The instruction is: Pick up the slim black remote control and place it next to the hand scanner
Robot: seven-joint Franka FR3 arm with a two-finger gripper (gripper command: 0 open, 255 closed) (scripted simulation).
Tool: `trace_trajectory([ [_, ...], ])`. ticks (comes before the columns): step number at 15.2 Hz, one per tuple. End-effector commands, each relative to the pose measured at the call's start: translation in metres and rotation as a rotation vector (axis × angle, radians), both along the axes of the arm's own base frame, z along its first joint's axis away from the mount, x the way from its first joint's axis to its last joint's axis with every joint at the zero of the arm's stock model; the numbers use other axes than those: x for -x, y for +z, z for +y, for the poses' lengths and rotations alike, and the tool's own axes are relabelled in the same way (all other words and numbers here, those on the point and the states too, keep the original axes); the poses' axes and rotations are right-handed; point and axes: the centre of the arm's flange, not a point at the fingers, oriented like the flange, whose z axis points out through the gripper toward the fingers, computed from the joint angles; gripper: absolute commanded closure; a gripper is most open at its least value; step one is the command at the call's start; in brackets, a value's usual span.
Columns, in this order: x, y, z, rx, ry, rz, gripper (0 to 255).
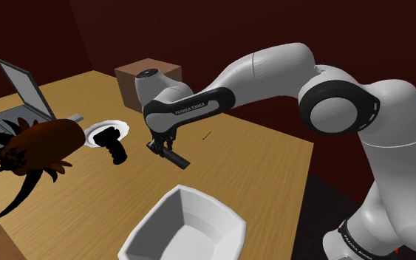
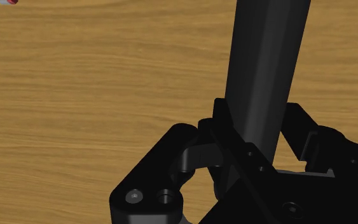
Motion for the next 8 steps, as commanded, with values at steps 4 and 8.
trace_trajectory([
  [4,0.0,0.0,-0.0001,0.0,0.0,0.0,0],
  [8,0.0,0.0,0.0,0.0,0.0,0.0,0],
])
